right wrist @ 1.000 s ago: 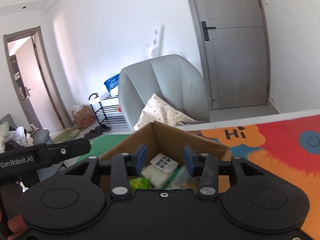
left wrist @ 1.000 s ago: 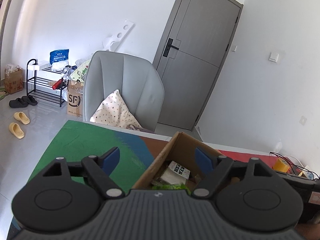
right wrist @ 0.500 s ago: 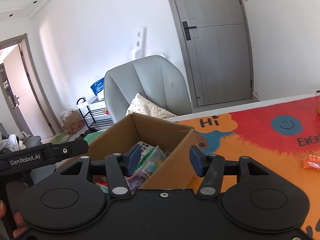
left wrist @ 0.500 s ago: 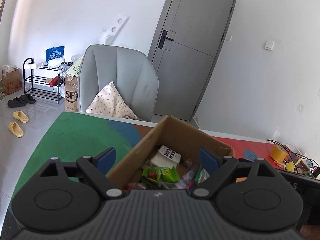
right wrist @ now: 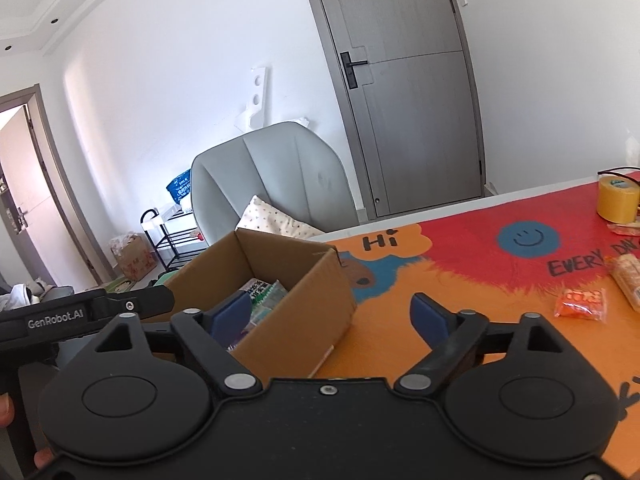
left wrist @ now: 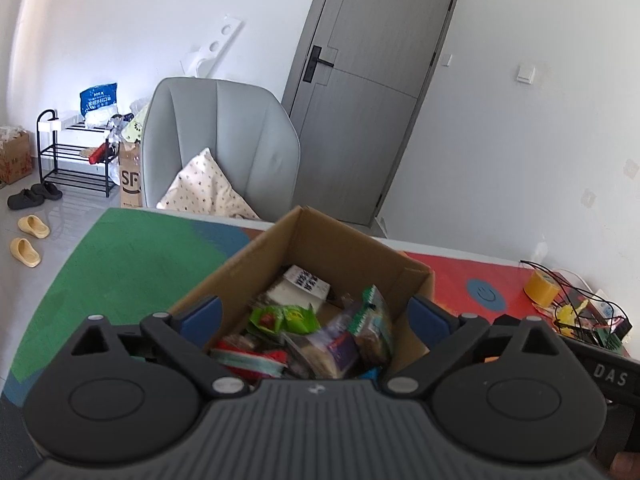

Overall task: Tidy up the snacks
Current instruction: 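Move both tools back over the orange wafer pack and clear bread roll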

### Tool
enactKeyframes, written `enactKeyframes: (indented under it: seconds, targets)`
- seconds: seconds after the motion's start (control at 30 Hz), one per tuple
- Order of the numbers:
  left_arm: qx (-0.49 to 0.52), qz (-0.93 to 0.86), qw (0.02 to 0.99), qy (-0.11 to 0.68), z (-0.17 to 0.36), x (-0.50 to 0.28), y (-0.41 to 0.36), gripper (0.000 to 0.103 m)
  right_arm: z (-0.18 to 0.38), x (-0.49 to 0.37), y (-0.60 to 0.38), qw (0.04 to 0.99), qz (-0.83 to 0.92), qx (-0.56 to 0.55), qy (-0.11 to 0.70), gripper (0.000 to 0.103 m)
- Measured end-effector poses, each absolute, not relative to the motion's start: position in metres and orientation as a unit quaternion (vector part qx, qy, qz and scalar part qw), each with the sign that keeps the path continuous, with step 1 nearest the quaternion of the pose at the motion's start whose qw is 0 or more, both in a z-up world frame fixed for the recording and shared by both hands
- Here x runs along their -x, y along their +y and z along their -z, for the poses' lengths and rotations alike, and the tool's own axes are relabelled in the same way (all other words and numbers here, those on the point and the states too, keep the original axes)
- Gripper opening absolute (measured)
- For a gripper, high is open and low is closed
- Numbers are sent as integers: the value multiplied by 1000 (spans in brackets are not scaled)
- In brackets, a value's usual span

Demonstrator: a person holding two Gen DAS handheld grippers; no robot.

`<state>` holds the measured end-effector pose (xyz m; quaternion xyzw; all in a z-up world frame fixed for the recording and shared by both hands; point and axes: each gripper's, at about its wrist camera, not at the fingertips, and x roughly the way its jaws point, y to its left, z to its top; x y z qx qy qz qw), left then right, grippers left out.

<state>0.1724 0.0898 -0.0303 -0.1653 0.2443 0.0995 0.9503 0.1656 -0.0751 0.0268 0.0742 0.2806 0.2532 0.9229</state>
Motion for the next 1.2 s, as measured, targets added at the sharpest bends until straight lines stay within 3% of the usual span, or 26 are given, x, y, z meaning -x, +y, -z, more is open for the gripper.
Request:
enactKeyframes:
  seconds: [0.27, 1.2]
  targets:
    - [140, -92, 952, 257, 31, -172, 61, 99, -27, -155, -98, 926, -241, -76, 279, 103]
    - [68, -23, 959, 275, 29, -198, -54, 99, -12, -143, -203, 941, -159, -103, 281, 103]
